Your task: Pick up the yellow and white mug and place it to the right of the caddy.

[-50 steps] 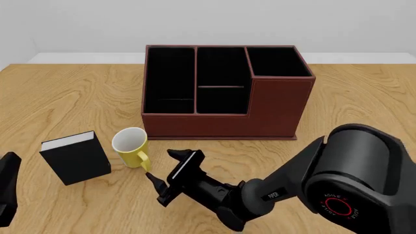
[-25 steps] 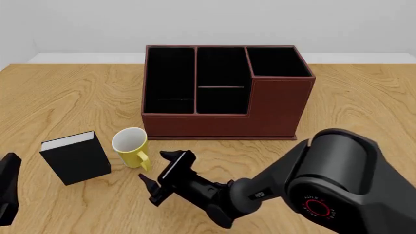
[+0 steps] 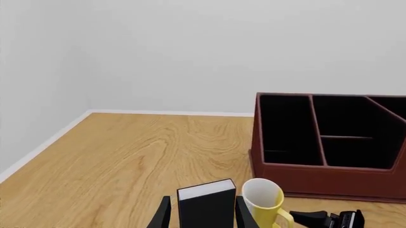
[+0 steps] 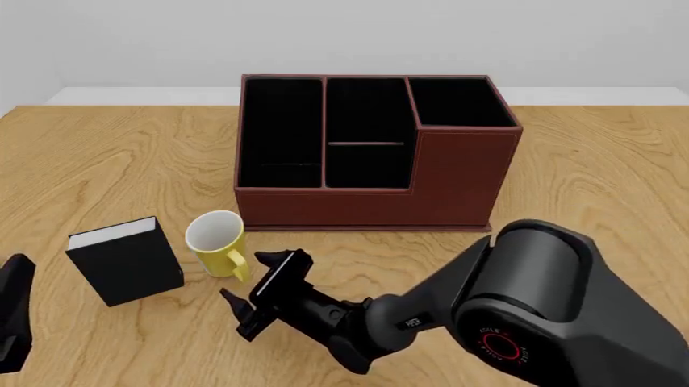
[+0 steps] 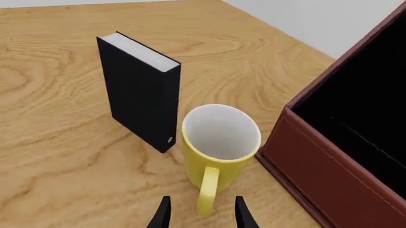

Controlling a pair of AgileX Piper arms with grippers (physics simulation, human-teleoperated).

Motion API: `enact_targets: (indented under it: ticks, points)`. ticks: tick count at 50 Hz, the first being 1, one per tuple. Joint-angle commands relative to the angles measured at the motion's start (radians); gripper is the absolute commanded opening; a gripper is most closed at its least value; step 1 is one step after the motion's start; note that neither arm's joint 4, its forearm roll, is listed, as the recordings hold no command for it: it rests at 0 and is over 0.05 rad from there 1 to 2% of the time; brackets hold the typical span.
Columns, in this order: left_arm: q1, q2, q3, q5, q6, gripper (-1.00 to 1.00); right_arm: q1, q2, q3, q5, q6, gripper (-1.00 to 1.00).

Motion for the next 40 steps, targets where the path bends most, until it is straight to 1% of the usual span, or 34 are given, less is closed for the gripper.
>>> enact_targets:
  ticks: [1, 12, 23, 24, 40]
  points:
    - [0.005, 0.000, 0.000, 0.001, 0.001, 1.00, 0.003, 0.025, -0.043, 0.026, 0.001, 1.00]
    - [0.007, 0.012, 0.012, -0.019, 0.000, 1.00, -0.004, 0.037, -0.060, 0.037, 0.003, 1.00]
    - [0.006, 0.006, 0.003, -0.005, 0.004, 1.00, -0.013, 0.018, -0.049, 0.040, 0.007, 1.00]
    - [0.006, 0.011, 0.002, -0.009, 0.004, 1.00, -0.012, 0.017, -0.048, 0.039, 0.007, -1.00]
    - [0.000, 0.001, -0.006, 0.006, 0.007, 1.00, -0.005, 0.004, -0.021, 0.015, -0.007, -1.00]
